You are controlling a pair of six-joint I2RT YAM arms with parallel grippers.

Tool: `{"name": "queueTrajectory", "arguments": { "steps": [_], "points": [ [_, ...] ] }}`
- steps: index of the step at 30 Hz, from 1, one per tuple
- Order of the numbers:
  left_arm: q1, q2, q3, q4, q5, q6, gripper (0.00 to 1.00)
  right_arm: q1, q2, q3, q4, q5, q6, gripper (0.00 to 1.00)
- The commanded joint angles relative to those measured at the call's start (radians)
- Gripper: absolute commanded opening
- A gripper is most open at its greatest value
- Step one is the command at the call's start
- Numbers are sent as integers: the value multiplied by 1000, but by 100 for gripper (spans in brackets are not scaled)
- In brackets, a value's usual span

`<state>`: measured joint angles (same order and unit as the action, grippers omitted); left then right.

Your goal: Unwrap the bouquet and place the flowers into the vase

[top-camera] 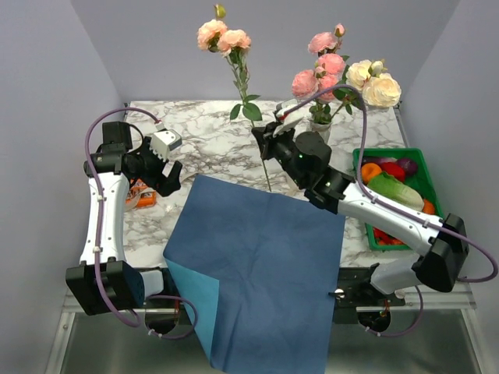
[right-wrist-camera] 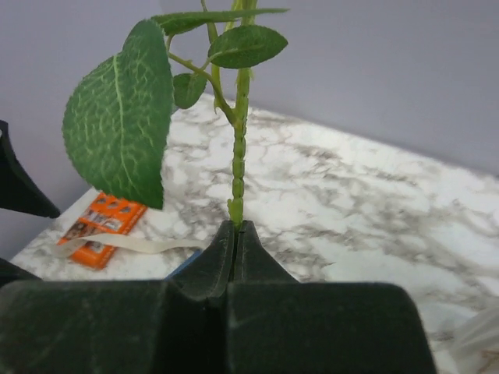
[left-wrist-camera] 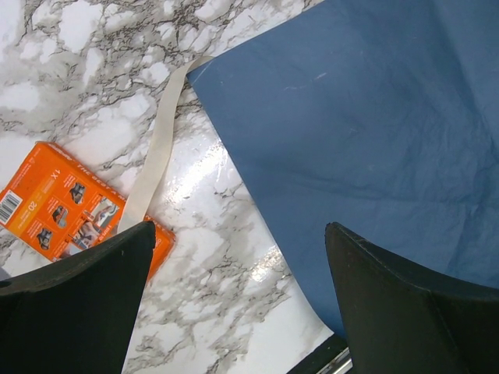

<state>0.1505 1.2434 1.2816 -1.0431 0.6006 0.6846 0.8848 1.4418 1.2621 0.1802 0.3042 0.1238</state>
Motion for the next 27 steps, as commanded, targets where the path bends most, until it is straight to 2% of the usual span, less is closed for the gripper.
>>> {"name": "queueTrajectory", "arguments": {
  "steps": [1,2,3,5,7,12,15,20,27],
  "points": [
    [9,8,-4,-9,31,6,99,13,-110,-131,475,139,-304,1],
    [11,7,-2,-9,33,6,99,13,-115,-159,663,165,-373,1],
    [11,7,-4,-9,33,6,99,-3,-103,-194,779,176,-514,1],
    [12,5,-5,-6,34,6,99,-27,-77,-222,1024,179,-629,1],
    [14,4,-7,-6,36,6,99,-90,-49,-196,1050,200,-679,1],
    [20,2,-10,-8,25,16,99,-275,-90,-196,1021,122,-520,1],
    [23,8,-7,-3,27,18,99,-340,-75,-188,1021,99,-510,1],
    [24,31,-1,-2,34,23,99,-403,-52,-185,1013,27,-451,1],
    [31,74,22,-3,25,36,99,-429,34,-161,1084,1,-484,1]
  ]
}}
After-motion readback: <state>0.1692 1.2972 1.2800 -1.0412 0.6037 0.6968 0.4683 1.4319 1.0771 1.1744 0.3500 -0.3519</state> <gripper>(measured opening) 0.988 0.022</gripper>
